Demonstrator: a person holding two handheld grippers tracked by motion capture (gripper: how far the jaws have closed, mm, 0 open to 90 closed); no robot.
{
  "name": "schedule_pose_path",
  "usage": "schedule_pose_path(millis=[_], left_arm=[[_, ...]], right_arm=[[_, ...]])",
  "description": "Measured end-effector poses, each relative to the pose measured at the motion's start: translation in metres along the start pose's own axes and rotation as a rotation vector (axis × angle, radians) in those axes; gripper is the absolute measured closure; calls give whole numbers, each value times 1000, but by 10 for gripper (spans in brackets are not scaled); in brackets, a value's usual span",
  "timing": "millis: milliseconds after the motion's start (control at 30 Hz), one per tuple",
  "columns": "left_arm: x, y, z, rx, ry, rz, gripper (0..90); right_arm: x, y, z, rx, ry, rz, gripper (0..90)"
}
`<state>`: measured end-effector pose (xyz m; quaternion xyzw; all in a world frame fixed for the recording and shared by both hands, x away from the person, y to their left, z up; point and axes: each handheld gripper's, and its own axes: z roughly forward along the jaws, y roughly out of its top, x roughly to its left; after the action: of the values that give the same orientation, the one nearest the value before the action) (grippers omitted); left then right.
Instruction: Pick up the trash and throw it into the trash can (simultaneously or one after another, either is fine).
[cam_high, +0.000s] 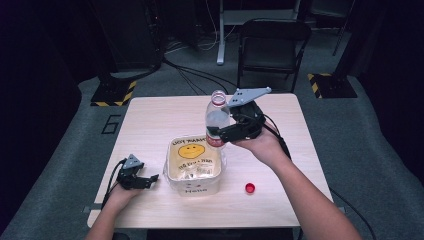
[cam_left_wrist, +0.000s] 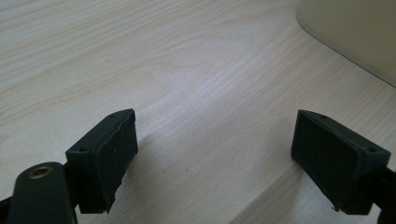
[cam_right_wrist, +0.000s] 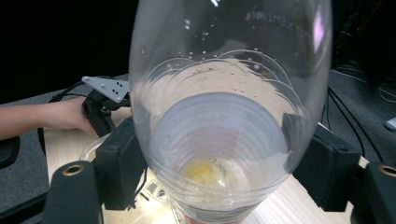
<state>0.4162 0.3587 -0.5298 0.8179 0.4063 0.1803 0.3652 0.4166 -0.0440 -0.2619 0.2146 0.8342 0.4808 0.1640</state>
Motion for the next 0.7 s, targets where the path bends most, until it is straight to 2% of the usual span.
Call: schedule_pose_path(millis=[700], left_arm=[[0, 0, 0, 0, 0, 0, 145]], right_arm=[[14, 3, 29, -7, 44, -18, 247]])
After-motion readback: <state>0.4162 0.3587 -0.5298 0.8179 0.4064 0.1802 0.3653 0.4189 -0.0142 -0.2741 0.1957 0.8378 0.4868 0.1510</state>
